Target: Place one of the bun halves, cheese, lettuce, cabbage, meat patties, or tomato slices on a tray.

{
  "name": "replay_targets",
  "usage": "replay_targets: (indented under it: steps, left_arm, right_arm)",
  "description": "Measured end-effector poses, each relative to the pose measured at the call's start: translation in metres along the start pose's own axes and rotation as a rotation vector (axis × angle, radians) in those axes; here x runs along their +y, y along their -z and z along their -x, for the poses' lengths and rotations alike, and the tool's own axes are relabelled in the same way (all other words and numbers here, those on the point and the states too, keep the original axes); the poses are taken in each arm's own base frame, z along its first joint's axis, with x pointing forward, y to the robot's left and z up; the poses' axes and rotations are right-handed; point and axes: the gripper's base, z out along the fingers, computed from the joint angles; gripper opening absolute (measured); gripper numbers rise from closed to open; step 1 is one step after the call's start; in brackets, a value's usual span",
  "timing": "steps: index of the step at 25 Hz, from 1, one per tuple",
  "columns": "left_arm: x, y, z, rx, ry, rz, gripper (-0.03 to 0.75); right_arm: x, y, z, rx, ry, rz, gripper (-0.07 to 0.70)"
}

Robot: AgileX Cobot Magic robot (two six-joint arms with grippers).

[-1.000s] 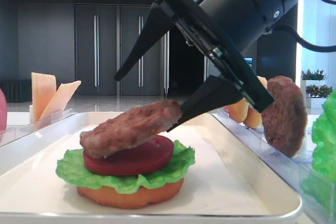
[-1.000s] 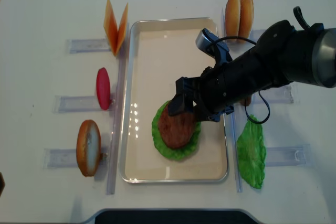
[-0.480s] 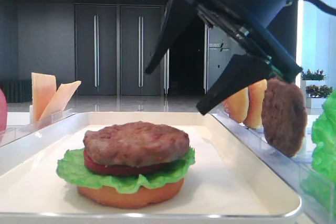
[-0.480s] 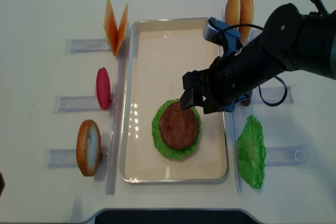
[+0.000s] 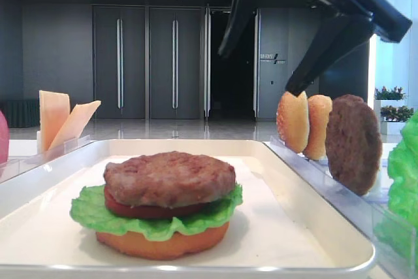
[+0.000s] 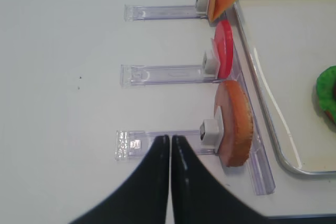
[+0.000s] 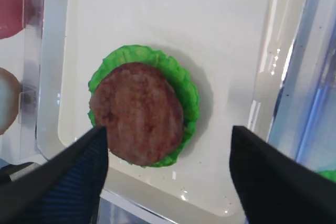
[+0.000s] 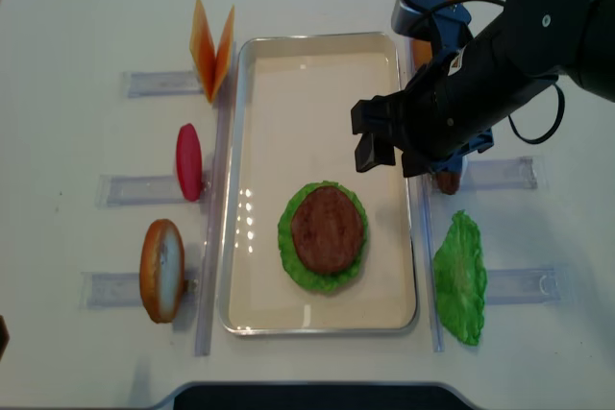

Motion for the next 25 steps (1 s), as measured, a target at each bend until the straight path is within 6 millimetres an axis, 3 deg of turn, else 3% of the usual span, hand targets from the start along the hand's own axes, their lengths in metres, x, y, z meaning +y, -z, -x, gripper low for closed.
replay_targets:
  steps: [8,14,19,25]
  left_arm:
    - [0.000,0.000,0.000,0.000,0.000,0.000,-0.001]
    - [0.000,0.000,0.000,0.000,0.000,0.000,-0.001]
    - [0.000,0.000,0.000,0.000,0.000,0.000,-0.001]
    - [0.000,0.000,0.000,0.000,0.000,0.000,-0.001]
  right_arm:
    - [0.014,0.043,0.001,-0.014,0.096,-0.048,0.496]
    - [0.007,0.062,0.003,0.014,0.176,-0.217,0.496]
    - [-0.013,0.071,0.009,0.034,0.137,-0.289,0.496]
    - [-0.057,0.091,0.021,0.023,0.032,-0.342,0.491]
